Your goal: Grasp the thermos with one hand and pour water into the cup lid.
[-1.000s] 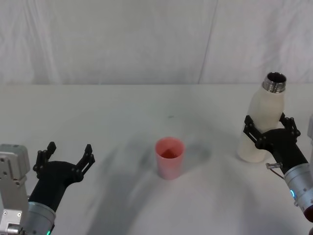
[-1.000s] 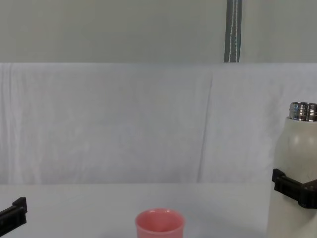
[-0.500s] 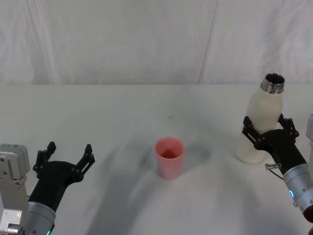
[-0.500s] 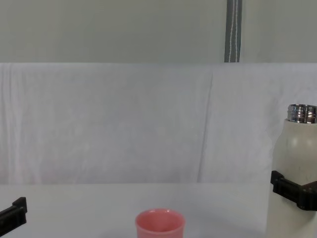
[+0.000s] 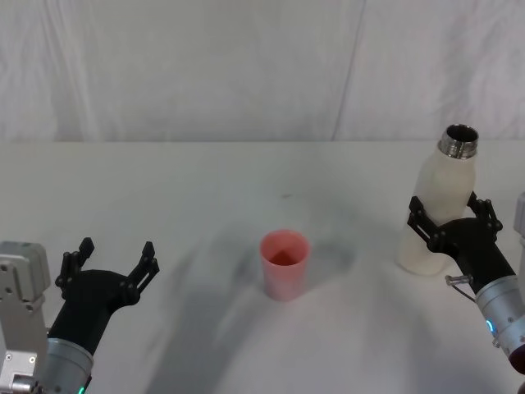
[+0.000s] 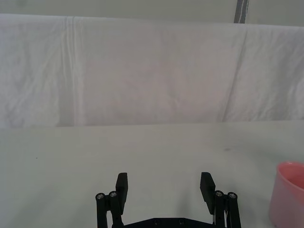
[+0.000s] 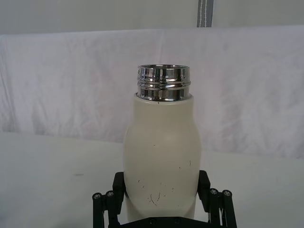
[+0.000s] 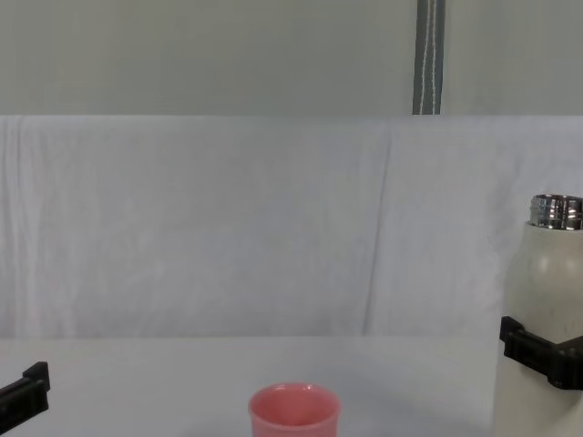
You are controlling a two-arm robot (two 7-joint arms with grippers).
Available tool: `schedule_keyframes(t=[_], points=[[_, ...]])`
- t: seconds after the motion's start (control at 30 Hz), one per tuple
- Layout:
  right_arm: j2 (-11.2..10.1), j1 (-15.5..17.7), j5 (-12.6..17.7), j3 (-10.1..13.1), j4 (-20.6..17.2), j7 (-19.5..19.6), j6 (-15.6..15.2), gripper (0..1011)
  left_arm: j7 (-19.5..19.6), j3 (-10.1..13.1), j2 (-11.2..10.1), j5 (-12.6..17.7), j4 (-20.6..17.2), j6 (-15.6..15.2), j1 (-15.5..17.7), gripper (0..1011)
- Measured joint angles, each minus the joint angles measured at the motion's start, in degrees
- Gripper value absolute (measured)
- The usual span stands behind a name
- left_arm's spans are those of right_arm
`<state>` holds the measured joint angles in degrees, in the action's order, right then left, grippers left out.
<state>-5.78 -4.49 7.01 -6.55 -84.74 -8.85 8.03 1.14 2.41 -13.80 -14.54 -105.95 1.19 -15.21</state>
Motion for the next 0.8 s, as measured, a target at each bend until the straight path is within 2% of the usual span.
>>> schedule_keyframes(t=[0.8], points=[[-0.1, 0.0, -0.1, 0.0, 0.0, 0.1, 0.0, 948, 0.0, 0.0, 0.0, 0.0, 0.0, 0.0, 0.0, 1001]])
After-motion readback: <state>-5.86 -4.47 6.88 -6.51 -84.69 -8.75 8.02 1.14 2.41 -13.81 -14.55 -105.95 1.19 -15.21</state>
